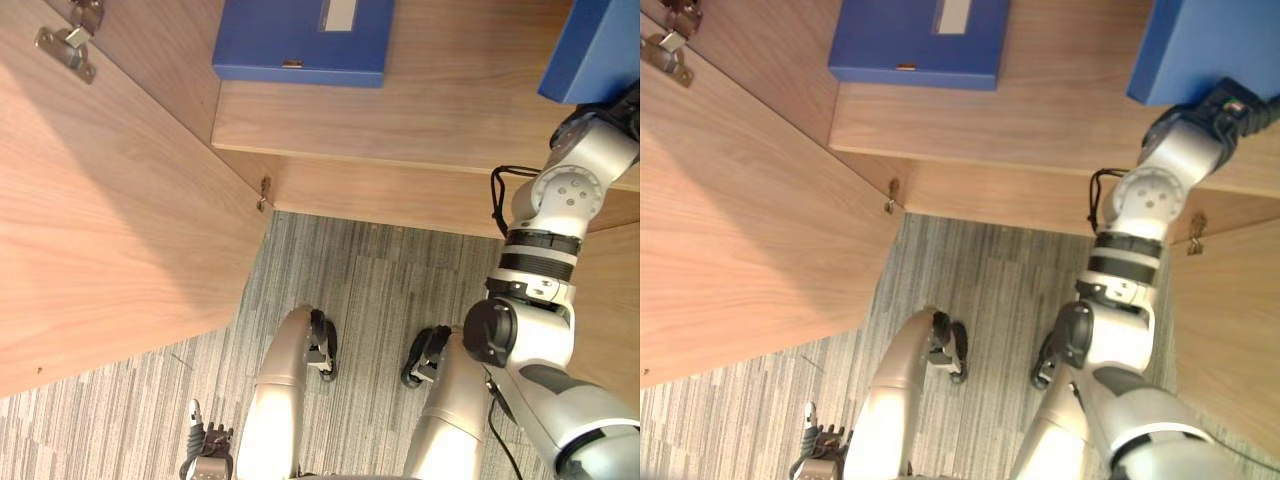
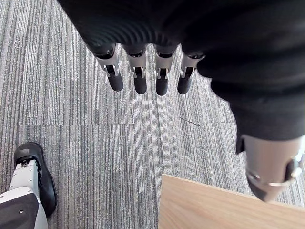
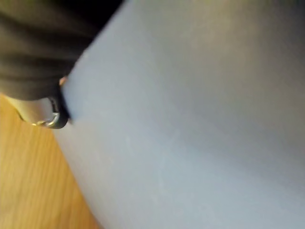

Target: Walk over to the cabinet, pick up the folder, carry it to the office cabinet, place the folder inside the office cabinet, then close the office cabinet door

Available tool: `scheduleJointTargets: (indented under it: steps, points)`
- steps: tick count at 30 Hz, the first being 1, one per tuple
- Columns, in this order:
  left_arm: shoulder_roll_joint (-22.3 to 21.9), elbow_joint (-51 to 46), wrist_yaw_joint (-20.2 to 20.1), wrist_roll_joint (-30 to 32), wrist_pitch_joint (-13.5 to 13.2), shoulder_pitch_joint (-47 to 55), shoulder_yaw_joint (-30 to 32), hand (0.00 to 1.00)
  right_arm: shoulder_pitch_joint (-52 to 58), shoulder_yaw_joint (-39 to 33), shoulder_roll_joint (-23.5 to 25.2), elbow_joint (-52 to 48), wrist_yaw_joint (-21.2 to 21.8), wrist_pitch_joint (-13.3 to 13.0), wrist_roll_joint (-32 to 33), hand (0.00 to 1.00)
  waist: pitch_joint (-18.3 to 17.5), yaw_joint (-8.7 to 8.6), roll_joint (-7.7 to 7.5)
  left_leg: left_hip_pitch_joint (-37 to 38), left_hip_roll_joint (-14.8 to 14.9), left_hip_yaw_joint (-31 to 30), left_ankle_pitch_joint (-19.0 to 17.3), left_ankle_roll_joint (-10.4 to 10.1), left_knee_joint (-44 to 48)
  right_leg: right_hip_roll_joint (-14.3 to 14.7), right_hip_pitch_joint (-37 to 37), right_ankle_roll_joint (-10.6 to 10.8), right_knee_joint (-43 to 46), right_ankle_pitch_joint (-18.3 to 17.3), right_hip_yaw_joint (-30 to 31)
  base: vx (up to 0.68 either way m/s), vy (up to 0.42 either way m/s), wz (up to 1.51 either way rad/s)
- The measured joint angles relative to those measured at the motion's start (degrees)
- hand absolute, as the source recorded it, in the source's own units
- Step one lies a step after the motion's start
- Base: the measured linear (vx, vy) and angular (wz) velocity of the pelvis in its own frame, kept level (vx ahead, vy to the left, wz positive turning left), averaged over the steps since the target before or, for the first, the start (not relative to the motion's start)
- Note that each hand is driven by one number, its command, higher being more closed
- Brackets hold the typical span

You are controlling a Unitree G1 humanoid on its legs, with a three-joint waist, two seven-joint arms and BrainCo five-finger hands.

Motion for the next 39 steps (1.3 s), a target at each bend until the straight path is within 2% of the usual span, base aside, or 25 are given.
scheduleJointTargets:
  steps: [6, 13, 17, 18, 22, 27, 31, 34, 37, 39]
  points:
    - [-0.1, 0.5, 0.6, 0.0, -0.3, -1.6, 3.3, 0.0, -6.7, -5.7, -1.2, 1.0, -1.8, -0.2, 0.2, 1.0, 0.9, -0.06, 0.43, -4.5, -0.1, -0.8, 0.7, -0.4, 1.0, 0.0, -3.8, -0.1, 1.0, 0.0, -0.3, -0.02, -0.001, 0.08]
    - [-0.2, 1.7, 1.3, 0.0, -1.1, -2.4, 3.6, 0.0, -13.4, -4.2, -4.9, 1.0, -3.1, -0.7, 0.1, 1.0, 3.1, -0.27, 0.52, -9.3, 0.5, -1.6, 0.7, -0.4, 4.0, 0.5, -8.2, -0.3, 3.6, -0.2, 0.0, -0.02, 0.001, 0.03]
    - [-0.2, 2.2, 1.5, 0.0, -1.5, -2.4, 3.6, 0.0, -13.4, -4.1, -5.6, 1.0, -4.2, -0.8, -3.6, 1.0, 3.5, -0.3, 0.48, -10.3, 0.9, -1.7, 0.7, -0.4, 4.5, 1.0, -9.2, -0.3, 3.9, -0.2, 0.2, -0.02, 0.002, -0.02]
    - [-0.2, 2.3, 1.7, 0.0, -1.5, -2.4, 3.5, 0.0, -13.4, -4.0, -5.6, 1.0, -4.2, -0.8, -4.8, 0.0, 3.5, -0.33, 0.47, -10.5, 1.0, -1.7, 0.7, -0.4, 4.6, 1.0, -9.3, -0.3, 4.1, -0.2, 0.2, 0.0, 0.0, 0.0]
    - [-0.2, 2.0, 1.7, 0.7, -1.9, -2.4, 3.0, 0.0, -13.4, -2.2, -6.2, 0.9, -4.2, 0.1, -8.2, 0.0, 3.5, -0.44, 0.47, -10.7, 1.3, -1.7, 0.7, -0.4, 4.6, 1.2, -9.7, -0.4, 4.2, -0.2, 0.1, 0.0, 0.0, 0.0]
    - [-0.1, 1.6, 1.7, 1.0, -2.3, -2.4, 1.8, 0.0, -13.2, 3.2, -10.8, 0.9, -3.7, 3.7, -12.7, 0.0, 3.5, -0.82, 0.47, -10.7, 1.3, -1.7, 0.7, -0.4, 4.6, 1.2, -9.6, -0.4, 4.1, -0.2, 0.1, 0.0, 0.0, 0.0]
    - [0.0, 1.7, 1.4, 1.2, -2.4, -2.2, 1.8, 0.0, -13.3, 8.4, -15.5, 5.7, 1.0, 9.9, -16.0, 0.0, 3.5, -1.41, 0.45, -10.6, 1.5, -1.8, 0.7, -0.4, 4.6, 1.4, -9.4, -0.7, 3.8, 0.0, -0.1, 0.0, 0.002, -0.02]
    - [-0.1, 1.7, 0.4, 1.3, -2.4, -2.0, 1.8, 0.0, -13.3, 11.1, -18.3, 13.2, 6.1, 16.9, -17.8, 0.0, 3.4, -1.64, 0.41, -10.1, 1.8, -1.8, 0.8, -0.4, 4.1, 1.8, -8.8, -1.0, 3.1, 0.2, -0.4, -0.01, 0.003, -0.06]
    - [0.0, 1.4, -0.6, 1.8, -2.4, -1.8, 1.8, 0.0, -13.4, 12.4, -19.9, 17.9, 9.2, 21.0, -21.7, 0.0, 3.4, -1.79, 0.39, -9.9, 2.0, -2.4, 1.1, -0.6, 3.3, 2.0, -8.0, -1.4, 2.1, 0.4, -1.4, 0.0, 0.0, -0.01]
    - [0.0, 1.4, -1.2, 1.8, -2.4, -1.7, 1.8, 0.0, -13.5, 13.1, -21.3, 19.8, 10.7, 22.5, -24.3, 0.0, 3.3, -1.78, 0.23, -9.9, 2.0, -2.6, 1.3, -0.7, 3.0, 2.0, -7.7, -1.4, 1.8, 0.4, -1.7, 0.0, 0.0, 0.02]
